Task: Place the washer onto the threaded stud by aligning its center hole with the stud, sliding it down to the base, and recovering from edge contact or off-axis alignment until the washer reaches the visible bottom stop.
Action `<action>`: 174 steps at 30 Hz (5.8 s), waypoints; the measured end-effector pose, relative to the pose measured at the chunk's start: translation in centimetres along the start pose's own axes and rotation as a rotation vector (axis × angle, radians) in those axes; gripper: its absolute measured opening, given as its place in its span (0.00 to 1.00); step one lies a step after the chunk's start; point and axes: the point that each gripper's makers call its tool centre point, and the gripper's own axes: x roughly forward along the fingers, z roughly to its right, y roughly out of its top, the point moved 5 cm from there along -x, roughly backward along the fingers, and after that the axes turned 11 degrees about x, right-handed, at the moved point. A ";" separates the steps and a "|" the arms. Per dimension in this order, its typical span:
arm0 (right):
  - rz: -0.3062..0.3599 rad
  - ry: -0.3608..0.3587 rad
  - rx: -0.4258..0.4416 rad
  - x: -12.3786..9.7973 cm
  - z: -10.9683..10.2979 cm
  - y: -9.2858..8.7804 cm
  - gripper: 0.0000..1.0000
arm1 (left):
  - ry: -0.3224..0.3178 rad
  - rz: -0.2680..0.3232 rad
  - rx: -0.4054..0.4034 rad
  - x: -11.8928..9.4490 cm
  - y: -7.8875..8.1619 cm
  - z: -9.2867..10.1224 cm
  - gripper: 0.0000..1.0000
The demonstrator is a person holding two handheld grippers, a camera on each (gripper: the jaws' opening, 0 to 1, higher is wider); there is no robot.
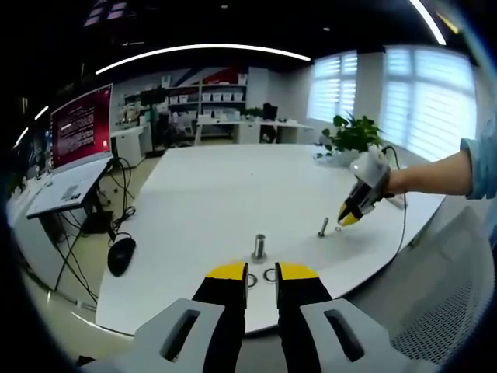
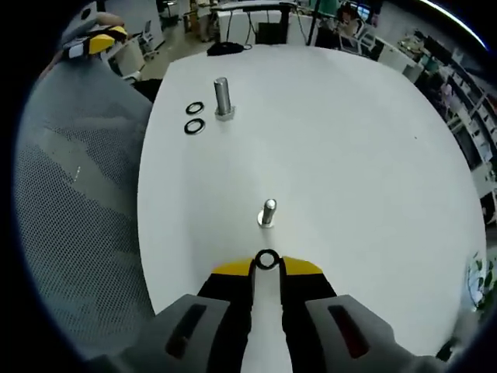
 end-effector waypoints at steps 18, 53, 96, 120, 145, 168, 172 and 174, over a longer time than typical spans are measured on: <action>-0.013 -0.008 -0.068 -0.4 0.0 3.3 0.14 | -0.003 0.003 0.001 0.0 0.0 0.0 0.11; -0.152 0.009 -0.128 4.3 -0.1 2.7 0.14 | -0.002 -0.002 -0.001 0.0 -0.1 0.0 0.11; -0.014 -0.210 0.329 1.0 6.5 -6.6 0.16 | -0.002 0.001 -0.004 0.0 0.0 0.0 0.11; 0.169 -0.239 0.591 1.7 8.8 -7.9 0.14 | -0.005 -0.018 -0.003 0.1 -0.2 0.0 0.10; 0.247 -0.113 0.375 -1.3 2.1 -2.4 0.14 | -0.006 0.000 -0.003 0.0 0.0 0.0 0.10; 0.136 -0.030 0.122 -0.8 -0.3 2.6 0.14 | 0.001 0.018 -0.010 -0.1 0.1 -0.1 0.10; 0.092 -0.022 0.077 -0.3 -0.3 3.0 0.14 | 0.000 0.017 -0.011 -0.1 0.1 -0.1 0.10; 0.070 -0.016 0.059 -0.2 -0.3 3.2 0.14 | -0.001 0.016 -0.010 -0.1 0.1 -0.1 0.10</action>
